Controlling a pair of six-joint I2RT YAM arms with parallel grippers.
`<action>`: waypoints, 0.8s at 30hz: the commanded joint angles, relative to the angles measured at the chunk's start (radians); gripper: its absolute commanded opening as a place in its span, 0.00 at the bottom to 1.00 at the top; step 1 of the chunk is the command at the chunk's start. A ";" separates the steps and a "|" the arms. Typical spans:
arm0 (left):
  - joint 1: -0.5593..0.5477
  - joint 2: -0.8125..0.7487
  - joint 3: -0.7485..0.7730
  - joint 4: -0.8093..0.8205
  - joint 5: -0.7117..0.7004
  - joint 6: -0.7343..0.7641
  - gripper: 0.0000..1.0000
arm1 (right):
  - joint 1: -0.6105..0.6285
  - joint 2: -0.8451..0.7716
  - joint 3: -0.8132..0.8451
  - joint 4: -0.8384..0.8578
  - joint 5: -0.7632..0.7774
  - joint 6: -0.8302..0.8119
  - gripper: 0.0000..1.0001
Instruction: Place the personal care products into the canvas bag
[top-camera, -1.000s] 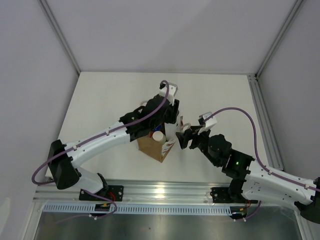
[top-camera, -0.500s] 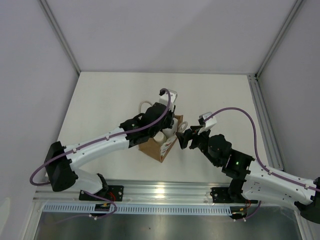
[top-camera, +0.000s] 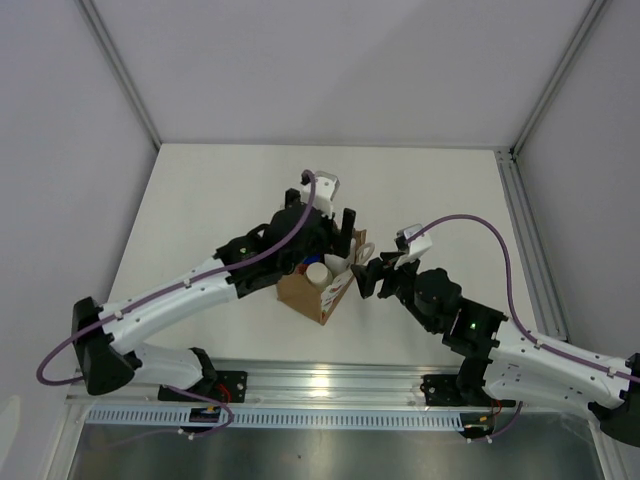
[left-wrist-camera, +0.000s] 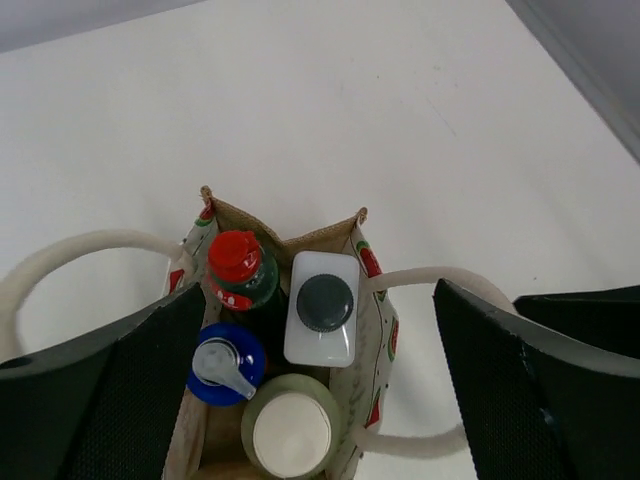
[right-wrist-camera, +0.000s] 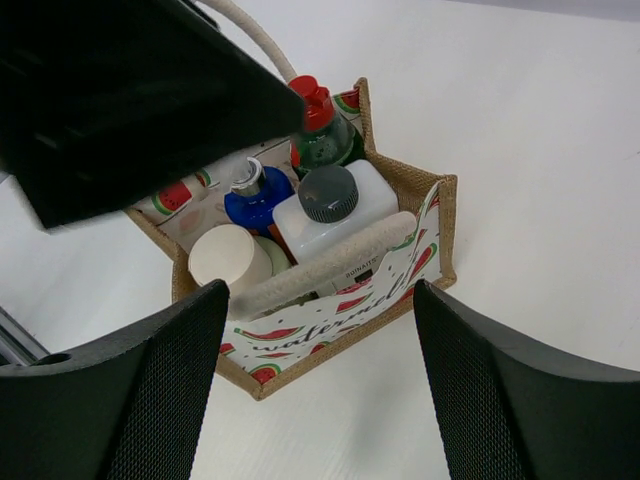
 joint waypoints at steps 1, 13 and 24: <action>0.001 -0.114 0.069 -0.056 -0.059 -0.008 0.99 | 0.004 0.003 0.038 0.018 0.017 -0.006 0.78; 0.003 -0.465 -0.338 0.038 -0.110 -0.077 0.99 | 0.004 -0.020 0.012 0.034 0.061 0.021 0.80; -0.017 -0.706 -0.526 0.150 -0.091 -0.088 0.99 | 0.004 -0.106 -0.037 0.051 0.282 0.074 0.90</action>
